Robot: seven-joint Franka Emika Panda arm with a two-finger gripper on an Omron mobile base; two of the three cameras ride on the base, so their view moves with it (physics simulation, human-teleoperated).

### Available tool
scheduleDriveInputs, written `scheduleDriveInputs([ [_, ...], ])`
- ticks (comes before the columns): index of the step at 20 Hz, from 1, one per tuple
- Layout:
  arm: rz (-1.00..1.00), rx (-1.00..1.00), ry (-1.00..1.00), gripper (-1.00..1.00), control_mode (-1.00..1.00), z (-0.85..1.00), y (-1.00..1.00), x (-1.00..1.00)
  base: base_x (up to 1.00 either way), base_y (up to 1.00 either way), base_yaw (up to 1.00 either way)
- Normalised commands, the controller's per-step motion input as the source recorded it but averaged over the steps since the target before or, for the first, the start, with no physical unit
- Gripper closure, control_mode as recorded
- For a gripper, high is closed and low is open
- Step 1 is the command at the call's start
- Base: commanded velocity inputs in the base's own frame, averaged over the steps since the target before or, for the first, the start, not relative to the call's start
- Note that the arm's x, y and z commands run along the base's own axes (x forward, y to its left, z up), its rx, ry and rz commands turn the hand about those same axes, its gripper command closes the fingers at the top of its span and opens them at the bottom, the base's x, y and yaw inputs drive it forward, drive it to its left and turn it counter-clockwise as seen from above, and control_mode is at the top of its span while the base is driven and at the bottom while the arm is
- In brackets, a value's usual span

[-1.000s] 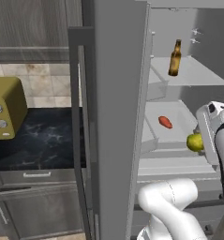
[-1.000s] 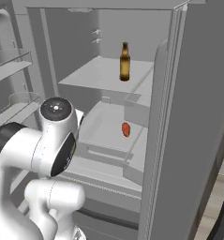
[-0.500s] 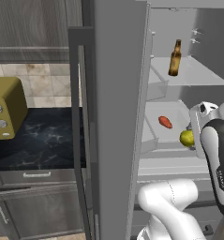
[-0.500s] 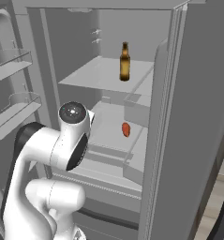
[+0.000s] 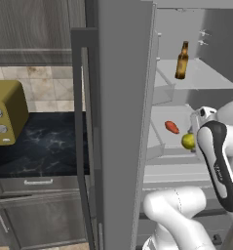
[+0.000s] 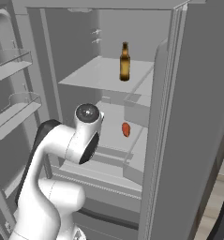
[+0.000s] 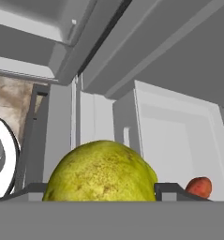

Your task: Place the beer on the top shelf of the fridge to keep it out of children's reach, and place the sweet potato and pear on lower shelves for easy access.

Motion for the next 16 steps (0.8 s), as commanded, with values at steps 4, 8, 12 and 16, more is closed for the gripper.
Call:
scheduleDriveInputs([
  [4, 0.00, 0.00, 0.00, 1.00, -1.00, -0.38, -0.09, 0.42, 0.00, 0.00, 0.00],
  [8, 0.00, 0.00, 0.00, 1.00, -1.00, -0.36, -0.08, 0.43, 0.00, 0.00, 0.00],
  [12, 0.00, 0.00, 0.00, 1.00, -1.00, -0.23, -0.13, 0.47, 0.00, 0.00, 0.00],
  [16, 0.00, 0.00, 0.00, 1.00, -1.00, -0.18, -0.11, 0.47, 0.00, 0.00, 0.00],
])
